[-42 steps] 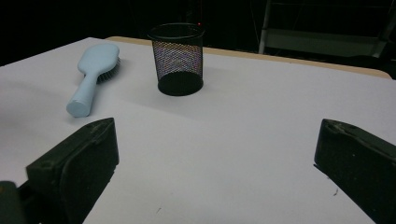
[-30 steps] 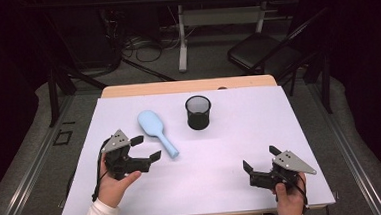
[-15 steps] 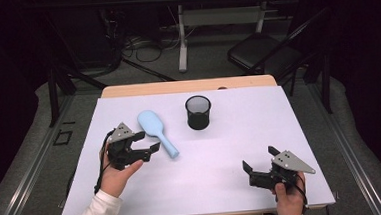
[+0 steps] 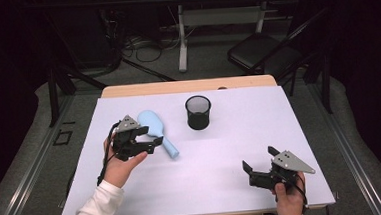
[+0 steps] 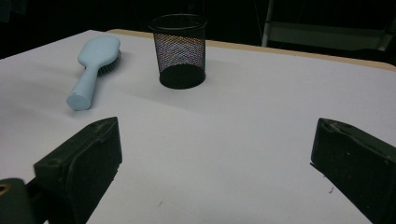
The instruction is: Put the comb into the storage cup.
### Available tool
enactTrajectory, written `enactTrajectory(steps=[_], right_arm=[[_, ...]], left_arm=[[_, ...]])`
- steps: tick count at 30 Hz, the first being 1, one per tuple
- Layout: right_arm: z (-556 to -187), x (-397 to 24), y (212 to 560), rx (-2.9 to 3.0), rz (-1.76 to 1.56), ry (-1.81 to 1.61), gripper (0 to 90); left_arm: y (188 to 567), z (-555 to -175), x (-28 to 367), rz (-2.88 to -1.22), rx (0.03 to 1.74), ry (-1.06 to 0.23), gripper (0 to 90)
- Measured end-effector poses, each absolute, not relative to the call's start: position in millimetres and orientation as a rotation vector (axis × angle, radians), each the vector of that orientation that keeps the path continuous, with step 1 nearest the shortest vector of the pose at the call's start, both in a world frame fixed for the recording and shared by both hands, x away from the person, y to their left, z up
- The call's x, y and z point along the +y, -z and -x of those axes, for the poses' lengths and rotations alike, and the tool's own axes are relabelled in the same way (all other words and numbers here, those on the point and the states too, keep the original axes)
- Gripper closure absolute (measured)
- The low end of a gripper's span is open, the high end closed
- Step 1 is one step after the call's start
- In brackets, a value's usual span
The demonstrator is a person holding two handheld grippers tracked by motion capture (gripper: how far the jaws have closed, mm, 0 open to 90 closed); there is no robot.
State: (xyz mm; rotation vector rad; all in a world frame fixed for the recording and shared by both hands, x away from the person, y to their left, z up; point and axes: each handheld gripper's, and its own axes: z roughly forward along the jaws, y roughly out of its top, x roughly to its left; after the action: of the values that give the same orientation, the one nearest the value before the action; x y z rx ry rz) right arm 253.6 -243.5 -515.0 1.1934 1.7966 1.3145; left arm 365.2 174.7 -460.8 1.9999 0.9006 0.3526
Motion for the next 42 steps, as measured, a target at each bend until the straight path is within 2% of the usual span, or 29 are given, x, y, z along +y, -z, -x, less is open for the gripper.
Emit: enactTrajectory(steps=[12,23,31,39,42], right_arm=[[-254,-243,516,1.804,-1.190,-1.320,2.0],[-255,-243,517,1.817,-1.192,-1.312,2.8],[-255,-243,517,1.821,-1.199,-1.311,3.5],[-256,-243,518,1.824,-1.202,-1.312,4.5],[-256,-243,518,1.823,-1.204,-1.312,5.4]], left_arm=[[460,-377,170,-2.017,0.917,-0.341,40.1],[464,-384,163,-2.060,0.930,-0.391,56.0],[467,-393,158,-2.094,0.954,-0.399,59.3],[474,-400,153,-2.107,0.985,-0.380,72.3],[476,-402,152,-2.102,1.002,-0.346,81.1]])
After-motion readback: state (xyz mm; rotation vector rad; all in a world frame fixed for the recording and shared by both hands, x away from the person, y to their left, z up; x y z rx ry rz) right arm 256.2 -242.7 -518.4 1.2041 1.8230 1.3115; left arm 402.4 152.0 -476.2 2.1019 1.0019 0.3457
